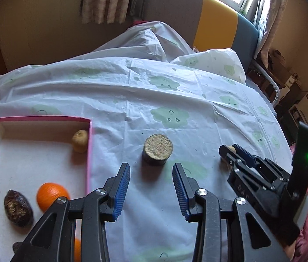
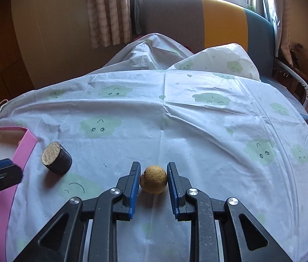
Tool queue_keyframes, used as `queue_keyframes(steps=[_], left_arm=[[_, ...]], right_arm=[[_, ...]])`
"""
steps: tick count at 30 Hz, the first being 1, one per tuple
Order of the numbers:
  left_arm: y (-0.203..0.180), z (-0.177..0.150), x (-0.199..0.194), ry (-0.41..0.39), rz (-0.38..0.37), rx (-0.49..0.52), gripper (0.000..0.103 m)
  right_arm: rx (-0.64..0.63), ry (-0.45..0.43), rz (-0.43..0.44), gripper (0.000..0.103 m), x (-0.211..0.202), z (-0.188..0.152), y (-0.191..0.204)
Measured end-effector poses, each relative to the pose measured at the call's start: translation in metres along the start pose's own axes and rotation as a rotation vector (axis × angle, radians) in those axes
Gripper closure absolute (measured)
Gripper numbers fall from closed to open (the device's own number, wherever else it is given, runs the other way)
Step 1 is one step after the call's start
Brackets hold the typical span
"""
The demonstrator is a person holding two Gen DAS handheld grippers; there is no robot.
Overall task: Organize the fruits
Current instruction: 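Grasp the second tuber slice with the left tool while the right tool holds the tan fruit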
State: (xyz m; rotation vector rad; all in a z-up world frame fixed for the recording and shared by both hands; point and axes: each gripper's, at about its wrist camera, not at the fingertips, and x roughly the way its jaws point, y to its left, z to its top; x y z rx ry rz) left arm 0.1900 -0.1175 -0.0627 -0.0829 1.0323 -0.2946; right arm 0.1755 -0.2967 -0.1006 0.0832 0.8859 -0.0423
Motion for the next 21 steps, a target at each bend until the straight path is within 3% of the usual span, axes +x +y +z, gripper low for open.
queue_keyframes(steps=[10,11,12,21], left_arm=[[-0.012,0.017,0.04,0.034,0.042,0.007,0.058],[-0.011,0.017,0.043,0.043,0.04,0.002,0.065],[-0.01,0.017,0.044,0.043,0.039,-0.004,0.066],[-0.008,-0.001,0.003,-0.028,0.063,0.034,0.066]], right_arm=[[0.007,-0.005,0.008,0.078,0.0,-0.002,0.0],[0.006,-0.006,0.008,0.078,0.0,-0.003,0.0],[0.005,-0.006,0.007,0.078,0.0,-0.002,0.0],[-0.006,-0.003,-0.003,0.078,-0.001,-0.003,0.003]])
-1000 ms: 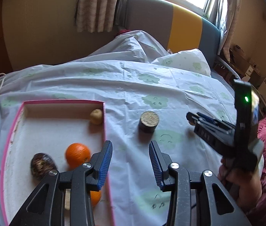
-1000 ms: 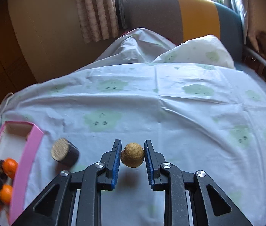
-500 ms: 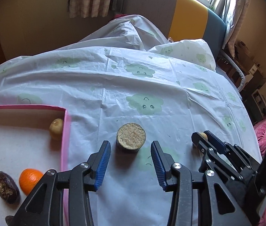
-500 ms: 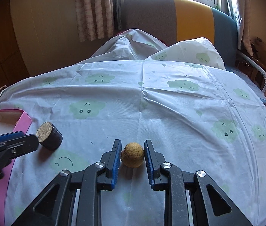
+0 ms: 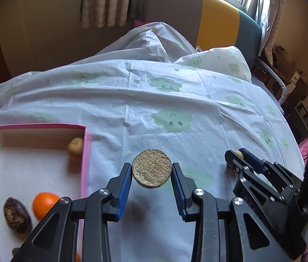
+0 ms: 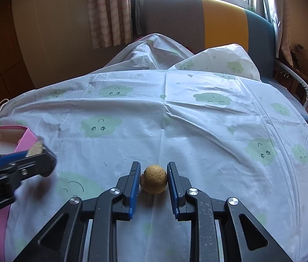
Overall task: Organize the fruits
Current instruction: 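Grasp the second tuber slice with the left tool while the right tool holds the tan fruit, then lower the tuber slice into the tray with the left tool and release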
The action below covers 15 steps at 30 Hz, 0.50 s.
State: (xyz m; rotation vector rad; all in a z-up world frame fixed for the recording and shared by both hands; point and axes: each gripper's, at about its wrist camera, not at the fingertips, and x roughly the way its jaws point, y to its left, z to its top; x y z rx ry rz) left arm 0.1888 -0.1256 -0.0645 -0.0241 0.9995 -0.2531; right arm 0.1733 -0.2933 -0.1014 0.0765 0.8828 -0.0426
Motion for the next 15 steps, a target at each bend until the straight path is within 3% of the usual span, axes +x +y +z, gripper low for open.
queue_keyframes(steps=[15], left_arm=[[0.01,-0.042,-0.059,-0.052,0.002,-0.004,0.066]], right_arm=[[-0.045,0.017,0.026,0.078,-0.028,-0.03,0.022]])
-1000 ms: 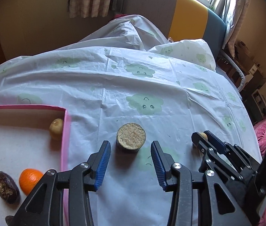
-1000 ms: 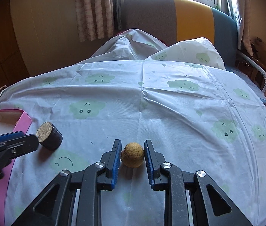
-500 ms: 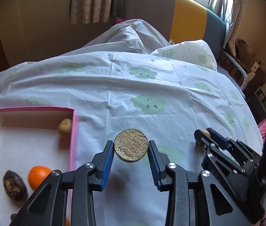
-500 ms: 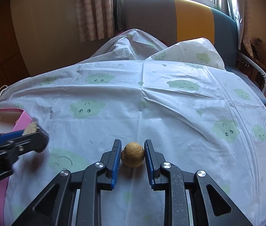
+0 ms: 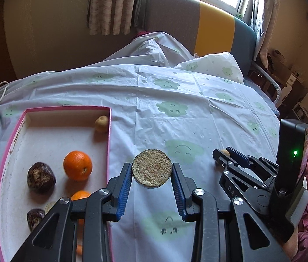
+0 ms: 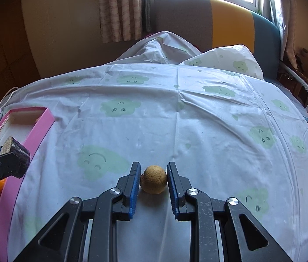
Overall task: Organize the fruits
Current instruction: 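Lower the tuber slice into the tray with the left tool and release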
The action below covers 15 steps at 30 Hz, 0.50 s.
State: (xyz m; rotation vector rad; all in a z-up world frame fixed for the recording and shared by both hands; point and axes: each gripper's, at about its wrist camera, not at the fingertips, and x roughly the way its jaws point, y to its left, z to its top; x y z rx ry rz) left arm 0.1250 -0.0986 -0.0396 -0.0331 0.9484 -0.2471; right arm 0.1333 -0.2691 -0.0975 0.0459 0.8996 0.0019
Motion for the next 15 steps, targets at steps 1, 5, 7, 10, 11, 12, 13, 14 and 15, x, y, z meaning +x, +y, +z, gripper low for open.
queue_keyframes(steps=[1,5,7,10,11,12,13,14,15], left_arm=[[0.001,-0.003,-0.003,-0.007,0.005,0.002,0.066],[0.008,-0.013,-0.017,-0.028,0.017,-0.003,0.066],[0.015,-0.018,-0.025,-0.046,0.026,-0.013,0.066],[0.027,-0.023,-0.038,-0.071,0.043,-0.033,0.066],[0.033,-0.025,-0.042,-0.08,0.047,-0.042,0.066],[0.038,-0.027,-0.046,-0.088,0.054,-0.049,0.066],[0.044,-0.028,-0.051,-0.097,0.064,-0.055,0.066],[0.05,-0.03,-0.055,-0.105,0.076,-0.063,0.066],[0.056,-0.031,-0.058,-0.112,0.085,-0.07,0.066]], right_arm=[[-0.003,-0.001,0.0,0.078,-0.002,-0.003,0.002],[-0.023,-0.006,-0.012,0.078,-0.01,-0.012,0.007],[-0.025,-0.007,-0.017,0.078,-0.011,-0.014,0.008],[-0.031,-0.01,-0.025,0.078,-0.011,-0.016,0.009],[-0.035,-0.01,-0.029,0.078,-0.011,-0.016,0.01],[-0.039,-0.01,-0.034,0.078,-0.011,-0.016,0.011],[-0.045,-0.004,-0.032,0.078,-0.009,-0.017,0.013],[-0.053,0.012,-0.024,0.078,-0.007,-0.017,0.014],[-0.059,0.03,-0.028,0.078,-0.003,-0.018,0.016]])
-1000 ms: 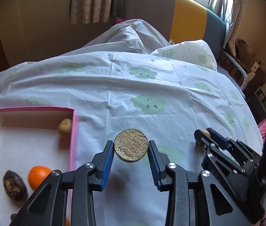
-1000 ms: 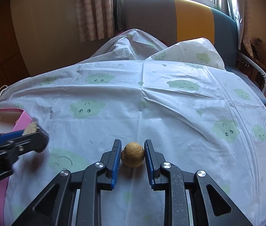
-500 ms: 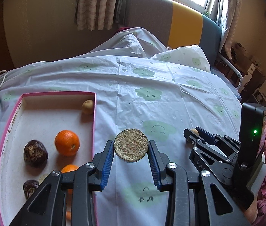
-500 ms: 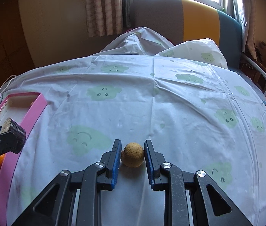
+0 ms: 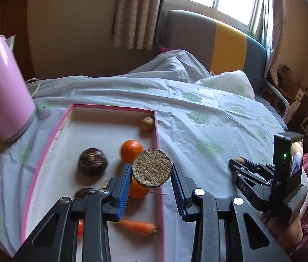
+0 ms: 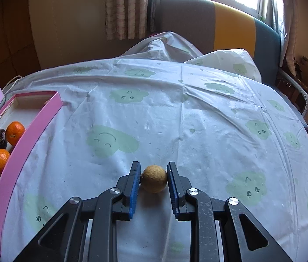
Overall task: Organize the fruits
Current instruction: 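Lower the tuber slice into the tray with the left tool and release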
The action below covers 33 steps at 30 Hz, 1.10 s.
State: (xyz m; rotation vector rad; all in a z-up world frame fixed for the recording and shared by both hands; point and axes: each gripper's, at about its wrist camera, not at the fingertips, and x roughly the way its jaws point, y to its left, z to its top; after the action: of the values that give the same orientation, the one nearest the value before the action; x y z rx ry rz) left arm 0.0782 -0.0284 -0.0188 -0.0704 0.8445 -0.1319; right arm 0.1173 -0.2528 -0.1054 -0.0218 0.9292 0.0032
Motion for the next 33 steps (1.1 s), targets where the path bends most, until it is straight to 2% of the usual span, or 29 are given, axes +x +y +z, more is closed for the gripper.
queue_keyframes(steps=[7,18,23,33], left_arm=[[0.05,-0.013,-0.016,-0.017,0.077,-0.059,0.066],[0.107,-0.039,-0.007,0.039,0.148,-0.141,0.066],[0.111,-0.043,-0.009,0.029,0.147,-0.151,0.06],[0.108,-0.048,-0.023,0.022,0.142,-0.164,0.06]], right_arm=[[-0.009,-0.006,-0.012,0.078,-0.001,-0.002,0.002],[-0.035,-0.006,-0.051,0.078,-0.001,-0.002,0.007],[-0.034,-0.005,-0.048,0.078,-0.001,-0.002,0.006],[-0.044,-0.004,-0.054,0.078,-0.001,-0.002,0.008]])
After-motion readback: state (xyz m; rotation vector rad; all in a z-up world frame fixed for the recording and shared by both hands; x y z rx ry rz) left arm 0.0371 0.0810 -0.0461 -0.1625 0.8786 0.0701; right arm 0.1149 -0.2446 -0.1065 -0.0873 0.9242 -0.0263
